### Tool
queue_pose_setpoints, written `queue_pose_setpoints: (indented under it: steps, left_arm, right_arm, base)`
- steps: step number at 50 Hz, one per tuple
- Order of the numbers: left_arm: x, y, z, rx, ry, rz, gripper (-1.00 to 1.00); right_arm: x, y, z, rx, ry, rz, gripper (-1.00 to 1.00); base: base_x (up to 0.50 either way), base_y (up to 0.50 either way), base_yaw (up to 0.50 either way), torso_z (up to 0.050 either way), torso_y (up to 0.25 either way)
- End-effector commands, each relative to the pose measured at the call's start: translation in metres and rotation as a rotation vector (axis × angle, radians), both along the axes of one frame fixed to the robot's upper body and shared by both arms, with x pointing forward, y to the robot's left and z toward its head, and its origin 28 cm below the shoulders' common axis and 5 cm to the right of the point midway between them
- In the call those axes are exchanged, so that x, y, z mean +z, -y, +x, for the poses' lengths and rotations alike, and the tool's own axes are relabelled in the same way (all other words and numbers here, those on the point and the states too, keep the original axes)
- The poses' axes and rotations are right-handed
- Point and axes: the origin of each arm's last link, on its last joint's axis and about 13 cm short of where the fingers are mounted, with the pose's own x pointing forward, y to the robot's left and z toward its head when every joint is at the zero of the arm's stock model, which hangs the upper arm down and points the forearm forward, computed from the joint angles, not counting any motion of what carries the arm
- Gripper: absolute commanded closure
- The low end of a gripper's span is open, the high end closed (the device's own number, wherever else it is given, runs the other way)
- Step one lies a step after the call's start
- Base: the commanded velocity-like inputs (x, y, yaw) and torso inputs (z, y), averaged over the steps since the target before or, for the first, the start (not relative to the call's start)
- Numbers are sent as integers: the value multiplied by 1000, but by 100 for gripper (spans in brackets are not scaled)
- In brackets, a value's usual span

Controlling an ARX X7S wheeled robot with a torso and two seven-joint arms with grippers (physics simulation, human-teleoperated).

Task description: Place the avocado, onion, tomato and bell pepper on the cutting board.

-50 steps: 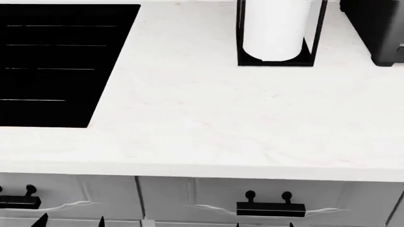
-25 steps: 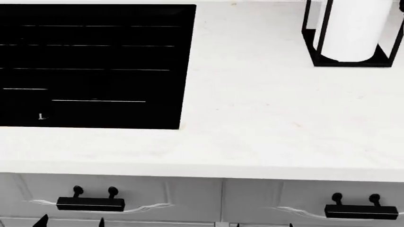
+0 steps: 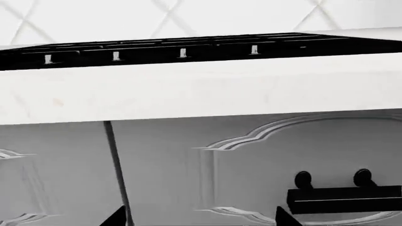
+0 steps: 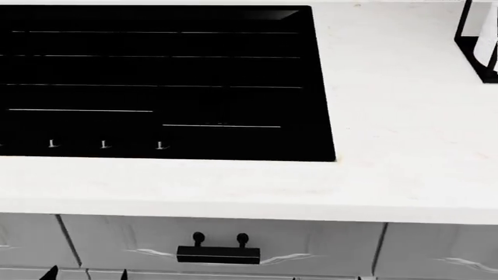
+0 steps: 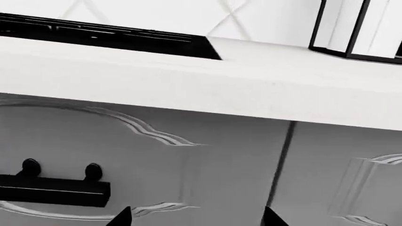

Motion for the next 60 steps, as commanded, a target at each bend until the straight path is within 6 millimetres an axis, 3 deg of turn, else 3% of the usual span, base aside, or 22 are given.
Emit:
queue_pose_setpoints:
  steps: [1,60]
  left_arm:
    - [2,2,0,1,10,0,-100]
    - [2,1,0,7,17,-16,-100]
  right_arm:
    - [2,-1,0,15,22,1,-100]
    - [3,-3,1,4,29,-3,-100]
  base:
    - [0,500,0,0,0]
    - [0,500,0,0,0]
